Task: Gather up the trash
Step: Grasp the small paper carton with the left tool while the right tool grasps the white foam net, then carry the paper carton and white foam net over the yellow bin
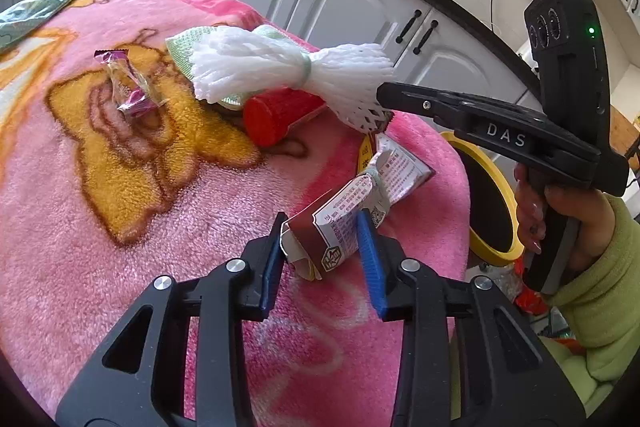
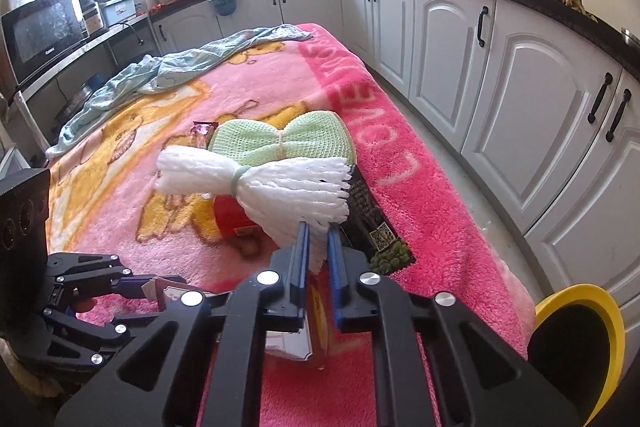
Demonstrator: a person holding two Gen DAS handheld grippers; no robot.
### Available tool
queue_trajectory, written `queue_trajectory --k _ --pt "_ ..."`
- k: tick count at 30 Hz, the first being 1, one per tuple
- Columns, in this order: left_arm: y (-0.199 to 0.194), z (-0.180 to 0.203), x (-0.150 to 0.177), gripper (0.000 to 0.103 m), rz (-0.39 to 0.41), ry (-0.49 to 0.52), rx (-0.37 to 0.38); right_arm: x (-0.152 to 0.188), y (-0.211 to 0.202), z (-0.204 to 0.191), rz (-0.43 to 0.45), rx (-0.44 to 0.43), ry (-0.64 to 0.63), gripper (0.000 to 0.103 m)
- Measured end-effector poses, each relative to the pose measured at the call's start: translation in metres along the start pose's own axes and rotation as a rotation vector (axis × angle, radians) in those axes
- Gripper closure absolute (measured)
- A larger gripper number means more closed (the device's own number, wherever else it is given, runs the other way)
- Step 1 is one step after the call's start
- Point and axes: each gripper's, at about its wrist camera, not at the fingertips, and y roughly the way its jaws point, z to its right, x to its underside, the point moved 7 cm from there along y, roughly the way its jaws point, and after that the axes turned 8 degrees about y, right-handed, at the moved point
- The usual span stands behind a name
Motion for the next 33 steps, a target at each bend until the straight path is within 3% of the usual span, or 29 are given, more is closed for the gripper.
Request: queue_trajectory --k 10,21,33 --pt "-0.020 0.015 -0.009 0.090 0.062 0.053 -0.001 0.002 -0.025 -0.011 0.041 -0.039 -0.023 0.098" --pt "-0.040 0.047 -0.029 0.091 0.130 0.104 0.033 -0.006 -0.082 -0.017 0.145 -0.058 -0.028 0.098" --pt "-0.049 0.095 -0.056 0.091 0.188 0.181 0.055 -0.006 -0.136 0.008 0.236 -0.007 -0.007 0.098"
